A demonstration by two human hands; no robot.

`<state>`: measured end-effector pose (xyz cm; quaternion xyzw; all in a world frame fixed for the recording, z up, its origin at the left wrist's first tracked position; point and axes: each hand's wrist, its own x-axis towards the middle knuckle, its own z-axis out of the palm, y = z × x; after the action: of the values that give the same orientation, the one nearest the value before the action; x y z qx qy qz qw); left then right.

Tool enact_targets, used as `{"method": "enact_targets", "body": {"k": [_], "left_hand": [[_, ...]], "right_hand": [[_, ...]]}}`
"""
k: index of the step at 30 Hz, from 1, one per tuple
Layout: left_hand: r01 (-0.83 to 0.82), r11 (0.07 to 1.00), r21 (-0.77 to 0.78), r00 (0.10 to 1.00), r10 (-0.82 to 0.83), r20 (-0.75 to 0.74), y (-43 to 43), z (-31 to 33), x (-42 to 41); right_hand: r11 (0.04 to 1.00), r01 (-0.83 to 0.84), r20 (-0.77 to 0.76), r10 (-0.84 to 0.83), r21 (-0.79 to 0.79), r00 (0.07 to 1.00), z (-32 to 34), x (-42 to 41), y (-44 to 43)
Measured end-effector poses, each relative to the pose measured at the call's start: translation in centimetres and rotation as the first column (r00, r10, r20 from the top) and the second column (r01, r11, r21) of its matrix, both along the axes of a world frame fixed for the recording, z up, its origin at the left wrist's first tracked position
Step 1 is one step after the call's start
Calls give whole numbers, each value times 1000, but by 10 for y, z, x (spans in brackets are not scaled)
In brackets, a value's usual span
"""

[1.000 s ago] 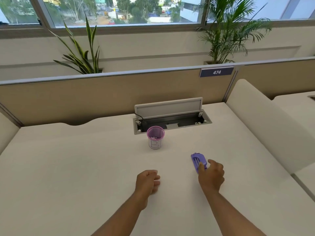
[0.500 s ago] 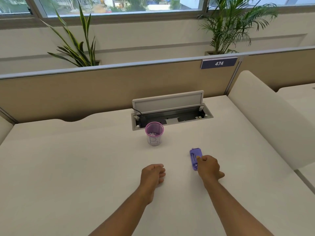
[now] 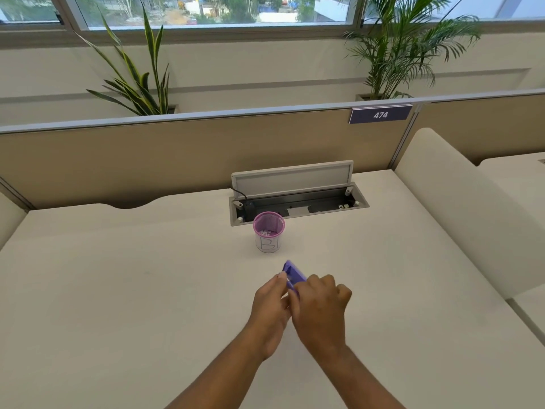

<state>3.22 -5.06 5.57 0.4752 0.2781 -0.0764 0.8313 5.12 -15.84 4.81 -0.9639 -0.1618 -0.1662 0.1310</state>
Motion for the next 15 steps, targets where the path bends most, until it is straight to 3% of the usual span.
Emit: {"method": "enact_targets", "body": {"k": [10, 15], "left_hand": [[-35, 998, -48, 999, 34, -26, 27, -4, -34], [-98, 992, -77, 994, 93, -65, 39, -2, -46]], "right_hand": [[949, -314, 99, 316, -43, 943, 5, -38, 15], [909, -362, 72, 355, 205, 932, 15, -48, 10]]}}
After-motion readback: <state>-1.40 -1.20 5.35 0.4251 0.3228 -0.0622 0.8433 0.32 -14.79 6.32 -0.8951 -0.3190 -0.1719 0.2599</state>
